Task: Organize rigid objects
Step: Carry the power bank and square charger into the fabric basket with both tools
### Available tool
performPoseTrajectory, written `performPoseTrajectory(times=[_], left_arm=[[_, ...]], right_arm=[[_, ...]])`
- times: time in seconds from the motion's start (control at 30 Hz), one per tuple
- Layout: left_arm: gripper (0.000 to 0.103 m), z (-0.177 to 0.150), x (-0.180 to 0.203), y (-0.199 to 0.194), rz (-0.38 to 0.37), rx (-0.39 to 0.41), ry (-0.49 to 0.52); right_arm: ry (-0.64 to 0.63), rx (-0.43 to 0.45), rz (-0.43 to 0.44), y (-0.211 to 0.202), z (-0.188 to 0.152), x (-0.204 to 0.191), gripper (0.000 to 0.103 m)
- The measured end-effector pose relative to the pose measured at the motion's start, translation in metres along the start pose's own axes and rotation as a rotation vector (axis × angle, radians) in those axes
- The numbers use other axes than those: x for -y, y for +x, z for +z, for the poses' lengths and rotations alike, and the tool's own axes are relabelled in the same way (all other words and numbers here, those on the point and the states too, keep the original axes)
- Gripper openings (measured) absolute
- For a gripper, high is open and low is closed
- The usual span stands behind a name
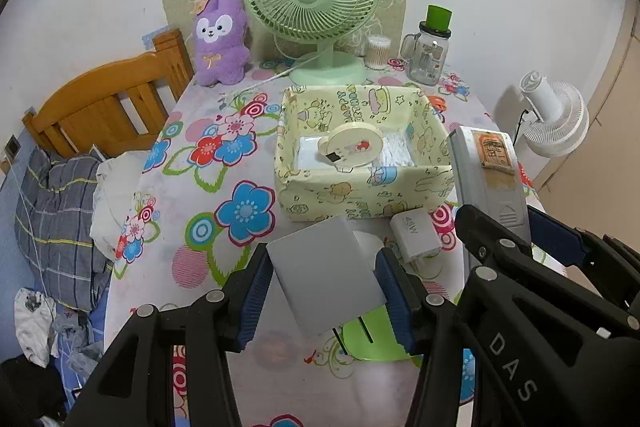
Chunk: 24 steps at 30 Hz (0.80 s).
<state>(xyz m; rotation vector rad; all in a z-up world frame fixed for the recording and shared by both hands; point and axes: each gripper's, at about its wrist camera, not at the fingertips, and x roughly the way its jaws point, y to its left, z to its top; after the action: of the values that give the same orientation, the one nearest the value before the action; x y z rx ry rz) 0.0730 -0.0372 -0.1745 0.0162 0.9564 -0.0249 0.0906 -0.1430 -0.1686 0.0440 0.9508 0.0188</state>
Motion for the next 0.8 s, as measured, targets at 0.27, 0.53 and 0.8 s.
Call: performPoseTrajectory(times=[0.27, 0.53, 0.8], left_arm=[[0.055, 0.011, 0.003, -0.004, -0.017, 0.009, -0.009], [0.055, 0.026, 0.003, -0.001, -0.012, 0.019, -0.004], [0.055, 0.047, 0.000, 0.013, -0.025, 0.013, -0.015]], right_arm=[[0.001, 0.015, -0.001, -0.006, 0.011, 0.002, 0.048], [0.002, 0.014, 0.013, 0.000, 0.026, 0.001, 0.048], [-0.004, 0.015, 0.021, 0.013, 0.049, -0.001, 0.048]])
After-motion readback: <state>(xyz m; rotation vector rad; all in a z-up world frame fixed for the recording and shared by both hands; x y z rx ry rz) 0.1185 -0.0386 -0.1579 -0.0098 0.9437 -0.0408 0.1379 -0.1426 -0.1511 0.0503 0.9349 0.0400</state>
